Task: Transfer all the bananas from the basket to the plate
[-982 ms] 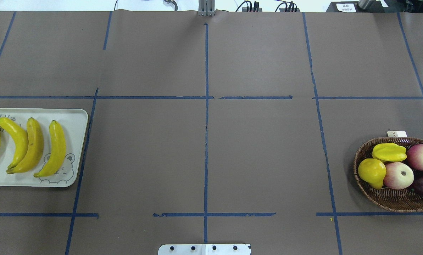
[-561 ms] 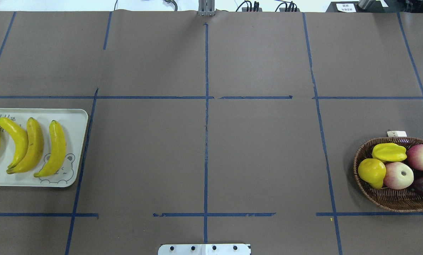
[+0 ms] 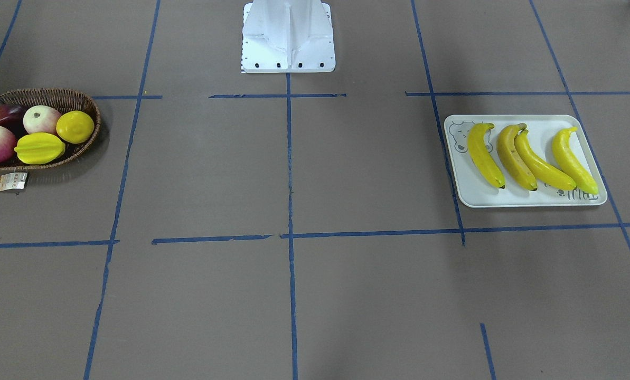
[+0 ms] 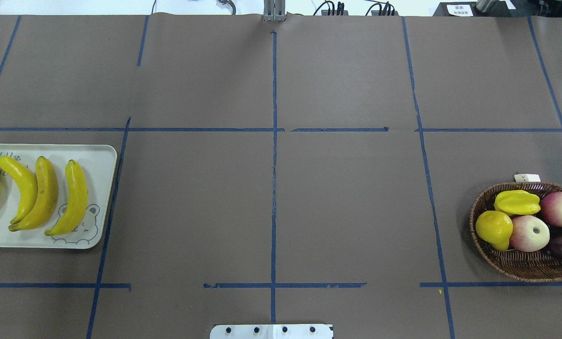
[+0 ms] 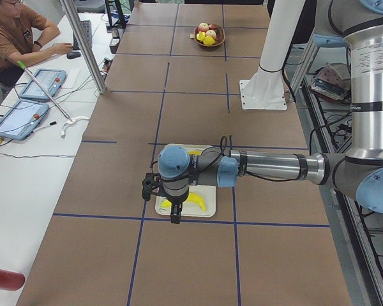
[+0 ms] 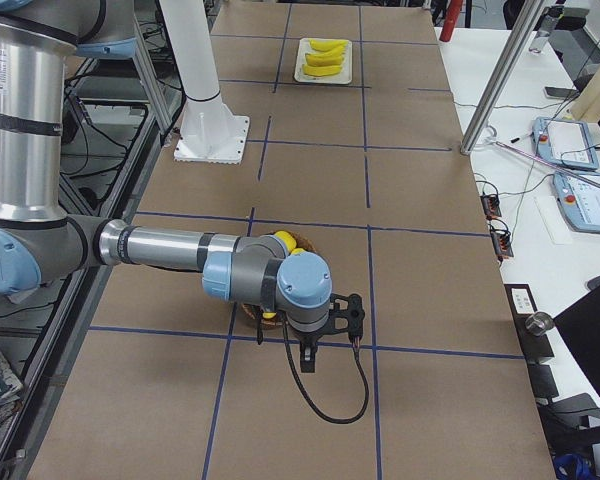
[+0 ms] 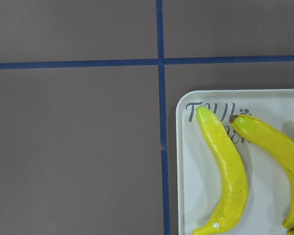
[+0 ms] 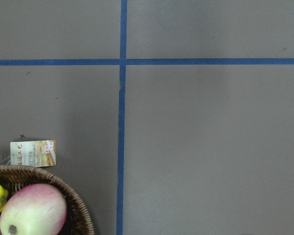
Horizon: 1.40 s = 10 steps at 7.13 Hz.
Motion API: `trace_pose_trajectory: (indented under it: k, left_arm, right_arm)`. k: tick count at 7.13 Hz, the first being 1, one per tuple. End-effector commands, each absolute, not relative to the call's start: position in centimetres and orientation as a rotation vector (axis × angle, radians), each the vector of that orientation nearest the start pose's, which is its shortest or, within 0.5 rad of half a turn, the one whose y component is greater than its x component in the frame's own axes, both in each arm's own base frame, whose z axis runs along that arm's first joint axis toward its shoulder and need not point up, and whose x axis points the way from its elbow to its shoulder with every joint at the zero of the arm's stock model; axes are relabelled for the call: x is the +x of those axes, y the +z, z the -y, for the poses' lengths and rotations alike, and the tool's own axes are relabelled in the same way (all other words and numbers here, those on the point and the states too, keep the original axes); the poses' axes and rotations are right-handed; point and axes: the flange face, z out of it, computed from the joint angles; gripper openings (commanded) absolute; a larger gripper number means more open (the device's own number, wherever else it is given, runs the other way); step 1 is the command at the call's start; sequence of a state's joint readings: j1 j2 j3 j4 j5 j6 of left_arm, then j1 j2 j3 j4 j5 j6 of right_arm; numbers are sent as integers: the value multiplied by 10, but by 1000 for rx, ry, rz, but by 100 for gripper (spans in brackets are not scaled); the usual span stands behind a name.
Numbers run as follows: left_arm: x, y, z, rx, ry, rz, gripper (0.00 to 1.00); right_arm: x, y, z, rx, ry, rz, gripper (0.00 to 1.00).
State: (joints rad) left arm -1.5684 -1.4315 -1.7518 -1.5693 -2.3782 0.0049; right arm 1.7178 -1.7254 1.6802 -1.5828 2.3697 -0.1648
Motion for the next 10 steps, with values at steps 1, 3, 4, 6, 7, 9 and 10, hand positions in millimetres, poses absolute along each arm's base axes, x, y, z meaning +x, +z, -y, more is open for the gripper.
trace_pose_trajectory:
  k: [1,3,4,6,7,9,10]
  left_arm:
    - [-60,630,437,43,25,-805,100]
    - [-60,631,437,39,19,-805,100]
    - [-61,632,435,37,16,-804,100]
    - [-61,646,433,12,9,-805,100]
    - [-61,658,432,-5,8,-807,100]
    - [-61,661,432,-9,6,-807,100]
    - [-61,660,433,-9,5,-807,100]
  right_arm:
    - [125,694,401,98,7,795,100]
    - [125,691,403,101,16,796,100]
    - [126,688,404,107,14,794,100]
    - [126,685,407,109,18,796,100]
    - [126,682,409,113,17,799,100]
    - [126,682,409,111,20,807,100]
    - [125,682,410,113,20,811,100]
